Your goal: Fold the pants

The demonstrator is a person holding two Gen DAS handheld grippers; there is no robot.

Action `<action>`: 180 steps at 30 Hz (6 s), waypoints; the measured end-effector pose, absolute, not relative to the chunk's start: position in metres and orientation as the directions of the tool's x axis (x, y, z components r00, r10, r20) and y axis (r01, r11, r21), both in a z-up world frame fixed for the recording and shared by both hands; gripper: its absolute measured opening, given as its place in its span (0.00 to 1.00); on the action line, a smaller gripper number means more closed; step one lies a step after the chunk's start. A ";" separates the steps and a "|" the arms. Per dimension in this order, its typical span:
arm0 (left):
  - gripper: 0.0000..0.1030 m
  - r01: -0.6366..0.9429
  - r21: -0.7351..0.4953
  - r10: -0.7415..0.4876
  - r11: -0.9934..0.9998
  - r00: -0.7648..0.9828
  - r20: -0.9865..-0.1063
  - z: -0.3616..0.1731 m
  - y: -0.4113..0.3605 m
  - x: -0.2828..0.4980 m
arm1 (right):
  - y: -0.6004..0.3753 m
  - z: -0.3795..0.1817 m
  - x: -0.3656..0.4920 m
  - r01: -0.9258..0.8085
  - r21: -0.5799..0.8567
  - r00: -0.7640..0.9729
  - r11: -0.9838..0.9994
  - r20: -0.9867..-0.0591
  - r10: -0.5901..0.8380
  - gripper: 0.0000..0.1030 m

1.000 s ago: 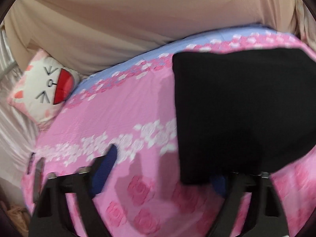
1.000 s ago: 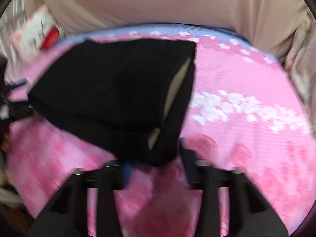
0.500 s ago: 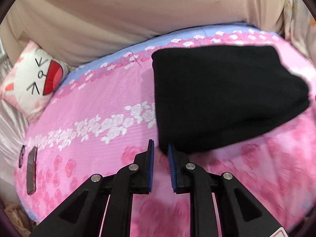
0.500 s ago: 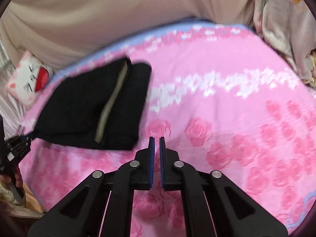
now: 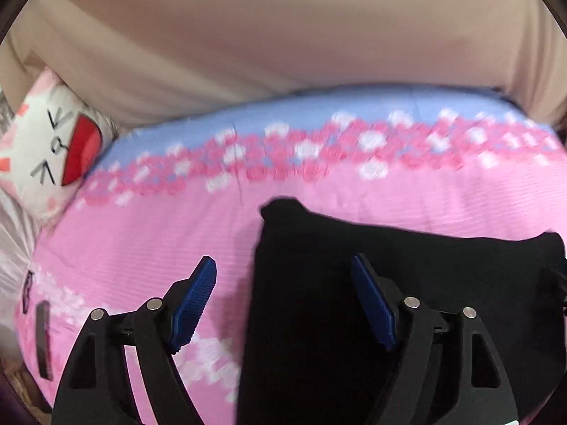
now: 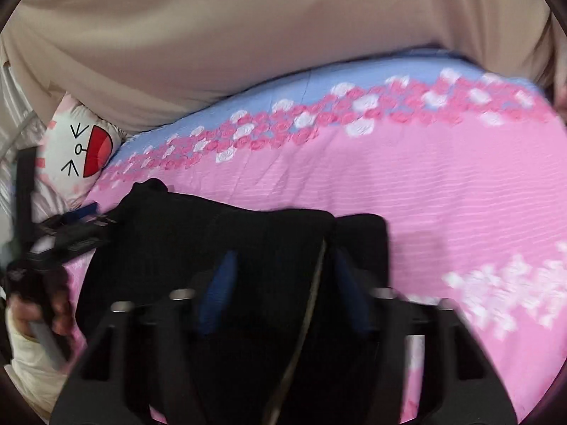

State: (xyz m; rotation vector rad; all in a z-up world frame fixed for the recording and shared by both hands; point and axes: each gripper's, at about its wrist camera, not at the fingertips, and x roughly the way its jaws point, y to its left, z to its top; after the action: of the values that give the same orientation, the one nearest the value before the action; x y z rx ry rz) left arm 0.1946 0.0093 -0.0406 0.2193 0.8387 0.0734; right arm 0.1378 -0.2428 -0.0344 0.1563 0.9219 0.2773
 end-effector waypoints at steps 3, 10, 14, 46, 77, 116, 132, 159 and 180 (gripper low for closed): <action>0.76 -0.032 0.261 0.211 0.965 0.687 -0.695 -0.048 0.014 0.195 | -0.228 -0.011 0.125 -0.228 0.227 0.630 0.947 -0.707 0.321 0.17; 0.81 -0.112 0.245 0.253 0.963 0.692 -0.676 -0.053 0.039 0.201 | -0.260 -0.046 0.144 -0.151 0.288 0.579 0.946 -0.750 0.321 0.12; 0.77 -0.088 0.135 0.156 0.987 0.743 -0.651 -0.009 0.056 0.168 | -0.254 0.010 0.100 -0.107 0.205 0.727 0.973 -0.651 0.217 0.17; 0.88 0.038 0.103 0.034 0.994 0.786 -0.617 0.018 0.083 0.099 | -0.229 -0.011 0.033 -0.189 0.171 0.628 0.967 -0.736 0.253 0.73; 0.89 0.075 0.211 0.103 0.975 0.688 -0.718 -0.056 0.038 0.028 | -0.246 -0.003 -0.020 -0.111 0.182 0.692 0.977 -0.691 0.208 0.59; 0.89 0.046 0.210 0.144 0.977 0.589 -0.796 -0.091 0.052 0.050 | -0.263 -0.064 -0.006 -0.023 -0.010 0.626 1.000 -0.780 0.006 0.61; 0.16 0.150 0.127 0.015 0.980 0.588 -0.809 -0.078 0.053 0.047 | -0.295 -0.062 -0.007 -0.028 0.211 0.599 0.977 -0.779 0.186 0.09; 0.95 0.161 -0.653 -0.667 0.740 0.047 -0.743 -0.083 0.110 0.180 | -0.321 -0.069 0.089 -0.075 0.705 0.313 0.705 -0.655 0.688 0.96; 0.26 0.257 -0.619 -0.661 0.742 0.132 -0.738 -0.033 0.095 0.145 | -0.297 -0.008 0.075 -0.194 0.643 0.405 0.741 -0.635 0.658 0.23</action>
State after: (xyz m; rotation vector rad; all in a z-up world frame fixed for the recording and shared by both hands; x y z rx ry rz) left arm 0.1451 0.0948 -0.0330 -0.3838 1.2748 -0.6908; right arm 0.0751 -0.2974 -0.0078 0.5213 1.0210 0.5690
